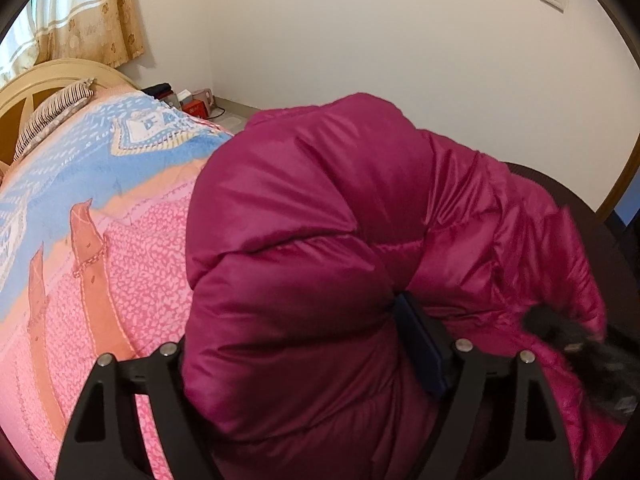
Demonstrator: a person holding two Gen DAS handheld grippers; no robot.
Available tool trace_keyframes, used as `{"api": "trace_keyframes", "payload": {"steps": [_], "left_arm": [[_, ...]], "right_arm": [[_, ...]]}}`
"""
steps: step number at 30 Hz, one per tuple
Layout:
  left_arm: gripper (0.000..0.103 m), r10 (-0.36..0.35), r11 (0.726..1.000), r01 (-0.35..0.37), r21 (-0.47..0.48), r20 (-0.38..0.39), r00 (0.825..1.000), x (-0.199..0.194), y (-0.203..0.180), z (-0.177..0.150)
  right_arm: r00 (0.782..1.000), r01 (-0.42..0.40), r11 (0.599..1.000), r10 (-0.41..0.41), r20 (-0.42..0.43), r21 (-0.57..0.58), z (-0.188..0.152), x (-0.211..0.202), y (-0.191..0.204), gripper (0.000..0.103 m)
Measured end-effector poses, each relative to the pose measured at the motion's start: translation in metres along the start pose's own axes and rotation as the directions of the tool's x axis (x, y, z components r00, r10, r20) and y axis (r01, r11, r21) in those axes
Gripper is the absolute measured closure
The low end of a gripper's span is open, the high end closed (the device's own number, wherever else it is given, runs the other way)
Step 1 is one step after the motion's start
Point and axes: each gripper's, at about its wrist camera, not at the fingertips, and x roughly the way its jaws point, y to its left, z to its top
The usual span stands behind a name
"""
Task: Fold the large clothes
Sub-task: 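Lift the folded jacket bundle with both grippers and carry it toward the stool, then lower the jacket bundle onto the bed edge beside the stool with both grippers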
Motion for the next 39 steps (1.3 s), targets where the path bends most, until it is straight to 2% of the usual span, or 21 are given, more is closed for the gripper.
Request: {"api": "trace_keyframes", "payload": {"steps": [2, 5, 7, 8, 11, 14, 17, 26, 29, 39], "left_arm": [[0.019, 0.009, 1.0, -0.009, 0.003, 0.003, 1.0, -0.002, -0.003, -0.001], [0.019, 0.048, 0.998, -0.049, 0.032, 0.015, 0.999, -0.007, -0.015, -0.004], [0.019, 0.066, 0.997, -0.067, 0.049, 0.024, 0.998, -0.011, -0.021, -0.007], [0.019, 0.067, 0.996, -0.069, 0.052, 0.026, 0.997, -0.011, -0.021, -0.007], [0.019, 0.061, 0.996, -0.063, 0.058, 0.027, 0.998, -0.014, -0.021, -0.01], [0.019, 0.063, 0.995, -0.065, 0.076, 0.035, 0.997, -0.018, -0.021, -0.012], [0.019, 0.051, 0.996, -0.054, 0.077, 0.034, 0.998, -0.017, -0.019, -0.012], [0.018, 0.051, 0.996, -0.053, 0.076, 0.029, 0.998, -0.011, -0.022, -0.007], [0.018, 0.048, 0.996, -0.05, 0.071, 0.024, 0.999, -0.007, -0.021, -0.004], [0.014, 0.048, 0.995, -0.05, 0.09, 0.02, 0.999, 0.006, -0.023, 0.008]], "right_arm": [[0.995, 0.08, 0.997, -0.078, 0.062, -0.025, 0.0, -0.03, 0.005, 0.069], [0.975, 0.175, 0.977, -0.155, 0.158, -0.122, 0.004, -0.07, 0.033, 0.069], [0.972, 0.171, 0.973, -0.141, 0.187, -0.158, 0.012, -0.086, 0.053, 0.069], [0.976, 0.159, 0.973, -0.13, 0.172, -0.165, 0.018, -0.085, 0.062, 0.069], [0.994, 0.083, 0.991, -0.075, 0.075, -0.106, 0.04, -0.058, 0.067, 0.069], [0.994, 0.107, 0.993, -0.108, -0.028, -0.043, 0.049, -0.01, 0.056, 0.069], [0.992, 0.079, 0.997, -0.08, -0.094, -0.008, 0.038, 0.017, 0.042, 0.079], [0.989, 0.146, 0.989, -0.146, -0.01, -0.013, 0.005, 0.032, 0.024, 0.083], [0.982, 0.186, 0.982, -0.185, 0.027, -0.026, 0.004, 0.034, 0.027, 0.083], [0.971, 0.224, 0.974, -0.226, 0.071, 0.036, 0.006, 0.039, 0.019, 0.083]]}}
